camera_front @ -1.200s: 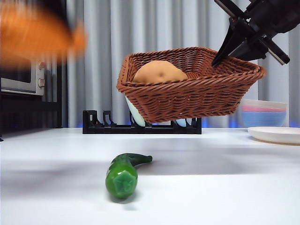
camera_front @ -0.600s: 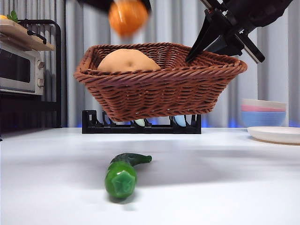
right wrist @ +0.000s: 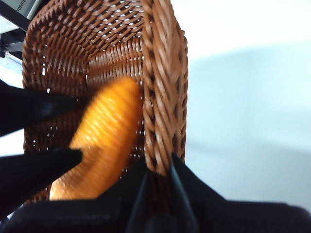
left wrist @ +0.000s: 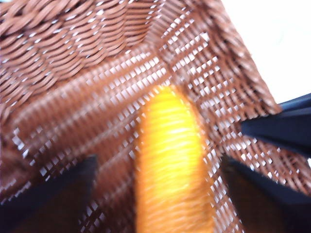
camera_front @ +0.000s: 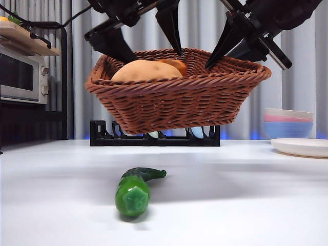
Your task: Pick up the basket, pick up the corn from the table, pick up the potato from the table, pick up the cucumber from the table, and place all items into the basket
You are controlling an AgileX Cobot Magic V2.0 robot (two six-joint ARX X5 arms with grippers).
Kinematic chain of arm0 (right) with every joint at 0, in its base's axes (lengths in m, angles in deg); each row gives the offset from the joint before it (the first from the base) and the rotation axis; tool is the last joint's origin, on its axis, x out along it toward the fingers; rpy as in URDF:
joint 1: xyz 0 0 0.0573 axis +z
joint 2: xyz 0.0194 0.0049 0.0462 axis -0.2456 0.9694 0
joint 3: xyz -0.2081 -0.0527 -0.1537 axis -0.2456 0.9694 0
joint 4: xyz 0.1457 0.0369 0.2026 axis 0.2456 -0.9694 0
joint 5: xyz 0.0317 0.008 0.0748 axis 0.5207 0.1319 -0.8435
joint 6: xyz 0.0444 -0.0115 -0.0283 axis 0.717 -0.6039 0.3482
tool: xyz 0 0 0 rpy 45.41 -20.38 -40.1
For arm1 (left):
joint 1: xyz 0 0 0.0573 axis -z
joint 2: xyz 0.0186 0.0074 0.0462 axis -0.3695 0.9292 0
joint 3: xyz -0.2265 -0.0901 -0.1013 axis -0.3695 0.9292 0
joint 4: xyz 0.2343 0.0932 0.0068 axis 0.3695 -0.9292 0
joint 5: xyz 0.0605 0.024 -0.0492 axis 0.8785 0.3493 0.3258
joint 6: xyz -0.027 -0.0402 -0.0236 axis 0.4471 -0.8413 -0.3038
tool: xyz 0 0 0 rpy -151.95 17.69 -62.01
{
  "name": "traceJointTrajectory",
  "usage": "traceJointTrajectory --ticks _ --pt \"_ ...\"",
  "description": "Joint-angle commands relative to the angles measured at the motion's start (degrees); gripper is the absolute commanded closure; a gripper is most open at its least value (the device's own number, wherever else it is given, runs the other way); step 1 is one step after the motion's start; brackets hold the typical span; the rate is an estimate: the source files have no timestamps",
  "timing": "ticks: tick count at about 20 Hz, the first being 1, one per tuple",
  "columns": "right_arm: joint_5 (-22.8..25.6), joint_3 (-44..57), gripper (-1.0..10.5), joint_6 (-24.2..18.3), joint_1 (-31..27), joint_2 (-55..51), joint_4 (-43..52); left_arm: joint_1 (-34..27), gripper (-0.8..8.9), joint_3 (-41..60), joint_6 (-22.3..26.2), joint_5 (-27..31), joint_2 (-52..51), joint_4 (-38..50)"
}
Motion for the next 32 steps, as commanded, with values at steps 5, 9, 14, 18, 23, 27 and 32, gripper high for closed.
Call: traceJointTrajectory --ticks 5,9,14,18,23,27,32 --pt "-0.5 -1.5 9.6 1.2 -4.9 0.1 3.3 3.6 2.19 -11.4 6.2 -0.1 -12.5 -18.7" --pt "-1.9 -4.7 9.6 1.2 -11.0 0.1 3.2 8.9 2.2 -11.1 5.9 1.0 -16.9 -33.0" --pt "-6.1 -7.4 9.6 1.8 -15.4 0.1 2.2 16.3 2.2 2.2 -2.9 5.9 -16.9 -28.3" --pt "-6.5 -7.5 9.6 1.7 -16.0 0.1 1.5 16.4 2.2 18.5 -9.4 4.3 -16.8 -14.4" --pt "-6.5 -7.5 9.6 1.6 -16.0 0.1 1.2 12.9 2.21 26.5 -11.9 3.0 -11.6 -5.5" --pt "-6.5 -7.5 9.6 1.6 -16.0 0.1 1.2 10.8 2.35 26.5 -11.6 2.5 -4.9 0.3" --pt "-6.5 -7.5 9.6 1.6 -16.1 0.1 1.2 10.0 3.25 26.5 -10.7 1.6 0.7 2.2"
